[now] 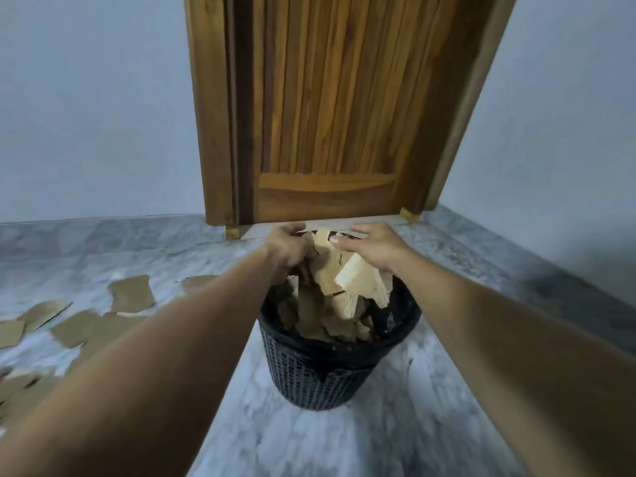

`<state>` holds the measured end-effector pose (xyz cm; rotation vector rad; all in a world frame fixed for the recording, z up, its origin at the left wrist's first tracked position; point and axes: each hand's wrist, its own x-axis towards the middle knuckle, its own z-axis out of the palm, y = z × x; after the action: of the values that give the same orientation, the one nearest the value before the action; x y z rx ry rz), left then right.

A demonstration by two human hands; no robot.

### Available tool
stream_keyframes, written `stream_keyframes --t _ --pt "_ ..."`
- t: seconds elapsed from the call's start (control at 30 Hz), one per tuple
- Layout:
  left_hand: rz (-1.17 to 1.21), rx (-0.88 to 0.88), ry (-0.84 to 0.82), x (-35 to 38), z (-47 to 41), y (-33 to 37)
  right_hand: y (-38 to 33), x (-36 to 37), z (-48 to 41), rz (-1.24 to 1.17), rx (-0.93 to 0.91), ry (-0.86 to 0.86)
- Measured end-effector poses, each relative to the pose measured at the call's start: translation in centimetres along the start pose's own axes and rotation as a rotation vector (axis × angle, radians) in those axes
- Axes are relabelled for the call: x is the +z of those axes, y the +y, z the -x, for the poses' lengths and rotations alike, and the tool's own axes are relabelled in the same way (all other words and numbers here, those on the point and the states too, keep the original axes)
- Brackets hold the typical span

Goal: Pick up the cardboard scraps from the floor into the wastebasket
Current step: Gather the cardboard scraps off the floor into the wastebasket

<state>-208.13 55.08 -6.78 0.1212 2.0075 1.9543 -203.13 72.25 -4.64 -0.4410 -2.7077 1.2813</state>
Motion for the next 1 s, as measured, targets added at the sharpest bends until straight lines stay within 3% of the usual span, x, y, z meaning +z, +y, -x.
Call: stream_keyframes --t 0.13,0.3,0.43,0.57,0.7,0.83,0.9,1.0 --pt "-0.051 0.065 0.043 -2.3 0.1 -0.5 -1.4 1.9 0.5 0.012 0.081 0.039" --pt "-0.099 0.221 0.301 -10.1 0.5 -2.7 -5.7 7.5 2.4 0.13 -0.066 0.044" --pt "-0.211 0.171 0.45 -17.7 2.4 -6.1 -9.4 14.5 4.6 0.141 -0.237 0.189" --pt "-0.418 0.049 0.46 -24.2 4.3 -10.2 -10.1 23.0 6.6 0.079 -0.424 0.212" --pt "-0.7 -0.02 0.443 -29.8 4.7 -16.6 -4.6 32.6 7.9 0.146 -0.292 -0.012" --pt "-0.902 -0.093 0.387 -32.6 5.1 -22.2 2.9 38.8 9.2 0.532 -0.053 -0.374" --pt "-0.982 -0.073 0.377 -33.2 4.2 -23.6 5.1 40.2 9.1 0.686 -0.028 -0.426" --pt "-1.082 0.012 0.367 -34.1 0.9 -24.8 6.2 41.3 6.5 0.695 -0.032 -0.341"
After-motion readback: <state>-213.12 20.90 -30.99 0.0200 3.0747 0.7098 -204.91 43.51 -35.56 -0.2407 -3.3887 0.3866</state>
